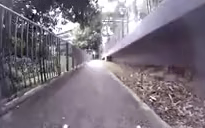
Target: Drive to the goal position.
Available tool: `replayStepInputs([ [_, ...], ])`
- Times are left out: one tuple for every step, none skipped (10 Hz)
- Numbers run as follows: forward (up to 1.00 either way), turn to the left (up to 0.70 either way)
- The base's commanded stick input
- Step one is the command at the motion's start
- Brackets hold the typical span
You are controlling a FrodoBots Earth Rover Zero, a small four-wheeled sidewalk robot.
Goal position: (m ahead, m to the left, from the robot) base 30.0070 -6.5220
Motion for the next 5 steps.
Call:
replayStepInputs([
  [1.00,0.01],
  [1.00,0.00],
  [1.00,0.00],
  [1.00,0.00],
  [1.00,0.00],
])
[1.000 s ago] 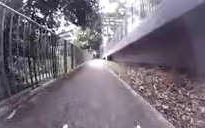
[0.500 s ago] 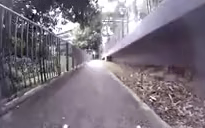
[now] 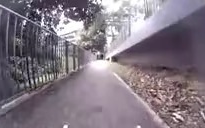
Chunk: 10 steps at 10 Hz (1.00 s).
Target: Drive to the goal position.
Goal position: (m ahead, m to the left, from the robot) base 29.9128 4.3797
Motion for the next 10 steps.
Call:
replayStepInputs([
  [1.00,0.00],
  [1.00,0.00],
  [1.00,0.00],
  [1.00,0.00],
  [1.00,0.00],
  [1.00,0.00],
  [1.00,0.00],
  [1.00,0.00],
  [1.00,0.00],
  [1.00,0.00],
])
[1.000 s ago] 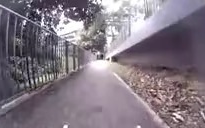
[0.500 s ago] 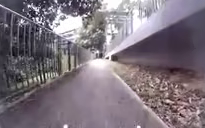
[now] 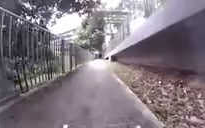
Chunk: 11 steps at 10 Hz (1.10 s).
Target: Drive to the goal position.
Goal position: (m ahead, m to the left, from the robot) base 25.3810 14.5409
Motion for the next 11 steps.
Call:
replayStepInputs([
  [1.00,0.00],
  [1.00,0.00],
  [1.00,0.00],
  [1.00,0.00],
  [1.00,0.00],
  [1.00,0.00],
  [1.00,0.00],
  [1.00,0.00],
  [1.00,0.00],
  [1.00,0.00],
  [1.00,0.00],
])
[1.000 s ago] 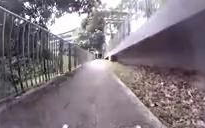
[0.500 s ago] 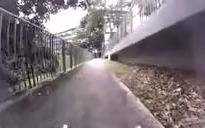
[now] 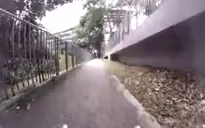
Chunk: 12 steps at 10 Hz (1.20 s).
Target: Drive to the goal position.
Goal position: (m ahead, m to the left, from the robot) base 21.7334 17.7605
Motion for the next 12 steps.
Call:
replayStepInputs([
  [1.00,0.11],
  [1.00,0.25],
  [1.00,0.07],
  [1.00,0.03],
  [1.00,0.00],
  [1.00,0.00],
  [1.00,0.00],
  [1.00,0.00],
  [1.00,0.00],
  [1.00,0.00],
  [1.00,0.00],
  [1.00,0.00],
])
